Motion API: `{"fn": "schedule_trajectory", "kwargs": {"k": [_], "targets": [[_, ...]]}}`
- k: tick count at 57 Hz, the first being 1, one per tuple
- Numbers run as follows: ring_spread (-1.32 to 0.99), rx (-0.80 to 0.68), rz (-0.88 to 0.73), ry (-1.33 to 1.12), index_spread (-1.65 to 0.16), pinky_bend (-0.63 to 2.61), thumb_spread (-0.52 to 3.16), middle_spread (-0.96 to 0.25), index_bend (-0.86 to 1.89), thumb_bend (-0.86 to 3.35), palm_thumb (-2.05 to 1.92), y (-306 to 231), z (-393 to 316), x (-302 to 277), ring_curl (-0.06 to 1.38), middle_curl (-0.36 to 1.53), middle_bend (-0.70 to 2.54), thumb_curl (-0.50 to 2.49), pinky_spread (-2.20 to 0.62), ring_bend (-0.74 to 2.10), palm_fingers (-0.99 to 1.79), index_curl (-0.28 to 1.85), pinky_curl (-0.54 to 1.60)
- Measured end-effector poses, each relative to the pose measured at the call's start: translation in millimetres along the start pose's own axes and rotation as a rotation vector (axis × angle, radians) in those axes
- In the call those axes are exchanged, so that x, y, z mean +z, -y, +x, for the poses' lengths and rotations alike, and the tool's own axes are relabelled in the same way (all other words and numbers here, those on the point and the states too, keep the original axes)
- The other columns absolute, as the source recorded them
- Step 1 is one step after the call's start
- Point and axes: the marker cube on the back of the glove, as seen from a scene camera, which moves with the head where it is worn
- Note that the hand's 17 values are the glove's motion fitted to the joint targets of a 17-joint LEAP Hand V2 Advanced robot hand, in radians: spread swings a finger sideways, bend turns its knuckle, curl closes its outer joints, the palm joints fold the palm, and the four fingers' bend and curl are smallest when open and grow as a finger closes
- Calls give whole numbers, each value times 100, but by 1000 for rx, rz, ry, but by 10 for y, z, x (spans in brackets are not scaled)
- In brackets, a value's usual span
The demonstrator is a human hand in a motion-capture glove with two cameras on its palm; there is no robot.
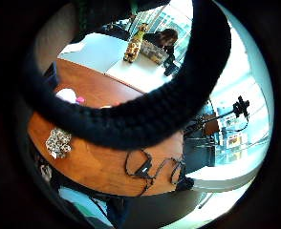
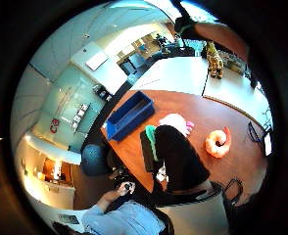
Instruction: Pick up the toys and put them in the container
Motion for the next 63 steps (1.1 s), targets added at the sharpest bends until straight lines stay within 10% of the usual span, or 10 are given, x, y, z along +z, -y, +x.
{"fn": "schedule_trajectory", "kwargs": {"k": [16,50,63], "targets": [[-10,-4,-62,-38,-32,55,120,-6,35,-2,-4,-4,66,288,6,11,17,9,5,19,6,18,21],[-5,267,-545,-4,-36,76,146,-4,29,-1,1,-313,834,2780,11,20,13,23,6,13,-13,29,32],[-5,202,-361,-57,-37,93,167,-3,43,15,19,-203,764,2787,13,21,21,27,-7,29,46,33,35]]}}
